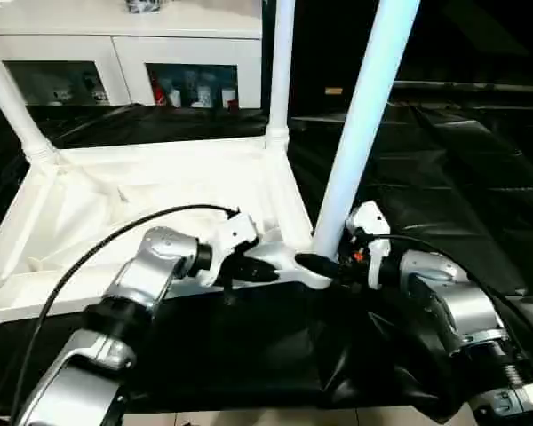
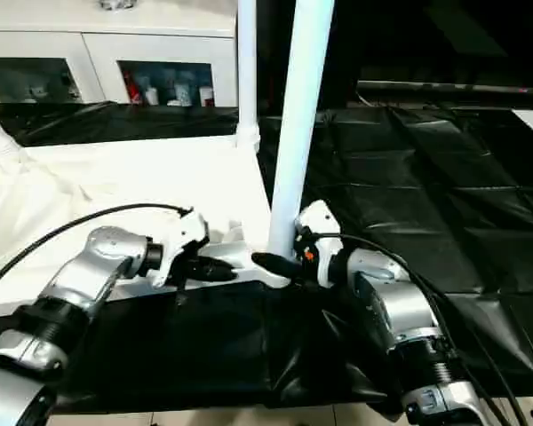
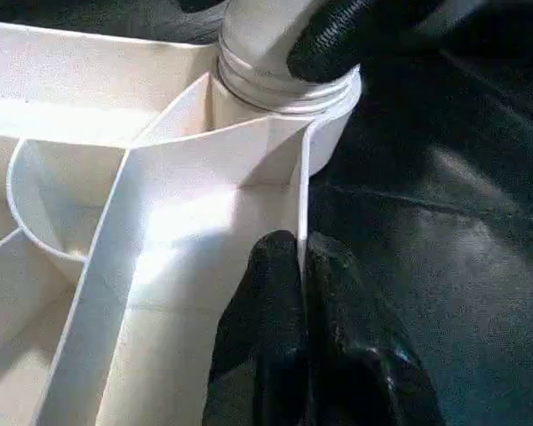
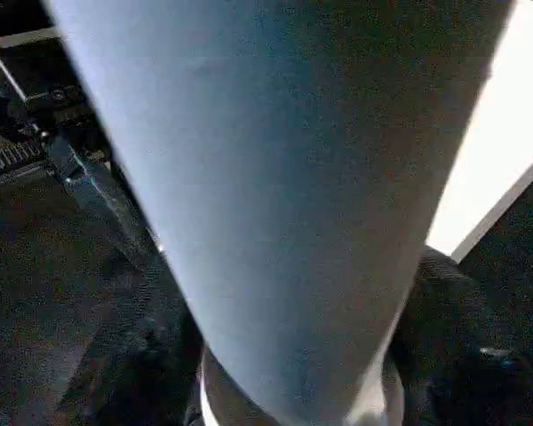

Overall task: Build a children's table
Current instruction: Rotate leg to tighten

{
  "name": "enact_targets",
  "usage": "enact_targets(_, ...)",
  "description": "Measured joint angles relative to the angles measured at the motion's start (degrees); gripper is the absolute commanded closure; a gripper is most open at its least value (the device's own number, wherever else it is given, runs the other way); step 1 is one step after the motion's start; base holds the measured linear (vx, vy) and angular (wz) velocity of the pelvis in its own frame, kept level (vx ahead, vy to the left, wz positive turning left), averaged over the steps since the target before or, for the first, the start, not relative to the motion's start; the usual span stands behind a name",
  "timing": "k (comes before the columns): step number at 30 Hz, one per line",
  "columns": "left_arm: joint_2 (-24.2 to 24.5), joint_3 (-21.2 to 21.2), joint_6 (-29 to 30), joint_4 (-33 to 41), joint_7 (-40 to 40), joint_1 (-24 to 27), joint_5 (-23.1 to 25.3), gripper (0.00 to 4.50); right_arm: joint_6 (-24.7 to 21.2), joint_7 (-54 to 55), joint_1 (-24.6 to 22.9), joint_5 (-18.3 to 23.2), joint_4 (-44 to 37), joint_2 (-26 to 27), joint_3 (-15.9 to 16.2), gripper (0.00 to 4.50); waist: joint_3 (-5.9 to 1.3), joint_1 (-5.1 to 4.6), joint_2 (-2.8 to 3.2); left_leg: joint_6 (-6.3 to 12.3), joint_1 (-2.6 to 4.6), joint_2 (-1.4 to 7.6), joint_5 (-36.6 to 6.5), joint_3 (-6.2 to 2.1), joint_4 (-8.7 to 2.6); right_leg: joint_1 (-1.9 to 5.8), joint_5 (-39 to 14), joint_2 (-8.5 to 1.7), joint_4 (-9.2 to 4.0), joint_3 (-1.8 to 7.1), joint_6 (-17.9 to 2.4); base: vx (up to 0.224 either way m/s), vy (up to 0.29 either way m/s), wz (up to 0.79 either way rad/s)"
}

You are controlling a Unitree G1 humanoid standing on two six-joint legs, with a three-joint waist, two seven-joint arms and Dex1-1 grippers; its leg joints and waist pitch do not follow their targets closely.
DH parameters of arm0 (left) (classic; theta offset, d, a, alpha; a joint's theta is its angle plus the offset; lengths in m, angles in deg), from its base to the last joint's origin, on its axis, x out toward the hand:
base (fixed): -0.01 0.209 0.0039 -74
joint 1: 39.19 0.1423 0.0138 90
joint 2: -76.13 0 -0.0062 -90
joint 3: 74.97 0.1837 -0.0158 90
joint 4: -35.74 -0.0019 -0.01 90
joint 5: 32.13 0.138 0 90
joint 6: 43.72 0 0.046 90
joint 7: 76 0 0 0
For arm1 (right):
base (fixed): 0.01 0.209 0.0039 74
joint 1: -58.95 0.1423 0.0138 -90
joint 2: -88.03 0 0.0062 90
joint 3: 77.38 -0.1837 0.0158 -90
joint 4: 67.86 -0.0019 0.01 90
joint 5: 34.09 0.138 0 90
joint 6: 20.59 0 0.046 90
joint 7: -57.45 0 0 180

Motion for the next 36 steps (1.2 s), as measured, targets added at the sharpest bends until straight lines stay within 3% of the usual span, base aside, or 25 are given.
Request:
enact_targets(6, 0.0, 0.0, 0.4, 0.4, -0.2, 0.1, -0.1, 4.50, 0.5, 0.0, -0.2, -0.3, -1.0, -0.6, 0.5, 2.35, 0.00, 0.04, -0.01, 0.00, 0.00, 0.00, 0.0, 0.00, 0.00, 0.01, 0.0, 0.00, 0.00, 0.00, 0.0, 0.000, 0.000, 0.00)
enact_targets(13, -0.5, 0.0, 0.2, 0.0, 2.2, 0.0, 0.2, 4.50, 1.2, 2.4, -0.3, -0.9, -0.5, 0.9, -0.4, 2.44, 0.00, -0.02, -0.01, 0.00, 0.04, -0.01, 0.0, 0.00, 0.04, 0.07, 0.0, 0.00, 0.01, 0.01, 0.0, 0.000, 0.000, 0.00)
enact_targets(22, -9.5, -0.6, -0.5, -10.6, 19.7, -6.7, 3.9, 4.50, 4.3, 28.9, 3.4, -4.7, 8.6, 12.1, -7.8, 2.50, -0.09, -0.22, -0.14, -0.02, 0.13, -0.07, 0.0, -0.01, 0.22, 0.22, -0.1, -0.08, 0.02, 0.04, 0.2, 0.000, 0.000, 0.00)
enact_targets(27, -14.0, -1.0, -0.7, -15.9, 28.3, -9.9, 5.6, 4.50, 7.1, 42.0, 8.5, -6.6, 16.6, 16.9, -11.2, 2.50, -0.17, -0.22, -0.25, -0.02, 0.13, -0.08, 0.0, -0.01, 0.22, 0.27, -0.1, -0.08, -0.02, 0.04, 0.2, 0.000, 0.000, 0.00)
enact_targets(35, -14.9, -1.0, -1.1, -17.3, 30.1, -10.6, 6.0, 4.50, 10.4, 43.4, 10.6, -7.0, 21.0, 17.9, -12.3, 2.50, -0.32, -0.24, -0.43, 0.00, 0.14, -0.07, 0.0, -0.03, 0.15, 0.30, 0.0, -0.08, -0.07, 0.00, 0.0, 0.000, 0.000, 0.00)
enact_targets(36, -14.4, -1.1, -1.2, -17.3, 29.3, -10.6, 5.8, 4.50, 10.7, 42.0, 10.4, -7.0, 21.0, 17.7, -12.3, 2.15, -0.31, -0.23, -0.44, 0.00, 0.14, -0.07, 0.0, -0.03, 0.12, 0.29, 0.0, -0.07, -0.08, -0.01, 0.0, 0.000, 0.000, 0.00)
